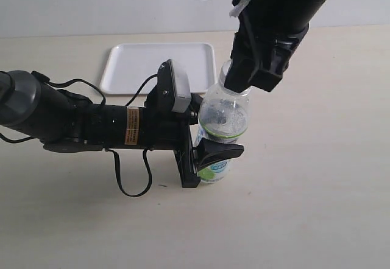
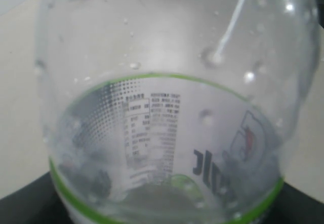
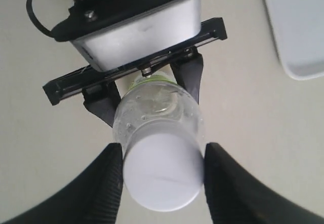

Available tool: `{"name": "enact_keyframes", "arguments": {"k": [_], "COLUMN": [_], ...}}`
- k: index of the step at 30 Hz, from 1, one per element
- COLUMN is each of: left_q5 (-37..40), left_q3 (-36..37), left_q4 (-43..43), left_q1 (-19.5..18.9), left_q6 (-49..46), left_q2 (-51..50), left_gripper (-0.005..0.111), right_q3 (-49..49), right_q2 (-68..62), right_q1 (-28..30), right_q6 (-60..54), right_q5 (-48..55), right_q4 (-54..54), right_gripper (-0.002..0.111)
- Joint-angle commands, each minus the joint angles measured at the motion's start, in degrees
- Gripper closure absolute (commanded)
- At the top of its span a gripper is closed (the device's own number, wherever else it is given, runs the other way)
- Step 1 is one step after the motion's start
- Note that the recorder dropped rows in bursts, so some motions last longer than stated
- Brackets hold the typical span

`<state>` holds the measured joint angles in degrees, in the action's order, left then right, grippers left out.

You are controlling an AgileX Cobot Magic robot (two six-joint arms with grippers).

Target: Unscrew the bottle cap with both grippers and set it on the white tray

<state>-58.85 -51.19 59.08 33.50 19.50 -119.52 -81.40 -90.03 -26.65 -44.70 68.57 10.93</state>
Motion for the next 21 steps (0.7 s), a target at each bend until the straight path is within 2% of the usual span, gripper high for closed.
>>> {"name": "enact_keyframes", "arguments": {"k": [1,8,21], "left_q5": [-3.0,-4.6,-4.7], "left_q3": [-0.1,-0.1,-0.1], "left_q4": [-1.4,-1.4,-2.6], "left_q1": [0.1,0.1,0.1], "left_q6": [1.7,1.7,1.7], "left_q2": [0.5,0.5,0.5], "left_gripper": [0.107,0.107,0.107], "right_q3": [-0.2,-0.2,-0.2], "right_q2": [0.0,0.0,0.0], "right_q1": [0.0,0.0,0.0], "right_q6": [-8.4,-29.9,-52.8], "right_q5": [1.4,1.4,1.4], "right_q4": [-0.4,-0.7,-3.6], "right_gripper": [0.108,0.108,0.108]}}
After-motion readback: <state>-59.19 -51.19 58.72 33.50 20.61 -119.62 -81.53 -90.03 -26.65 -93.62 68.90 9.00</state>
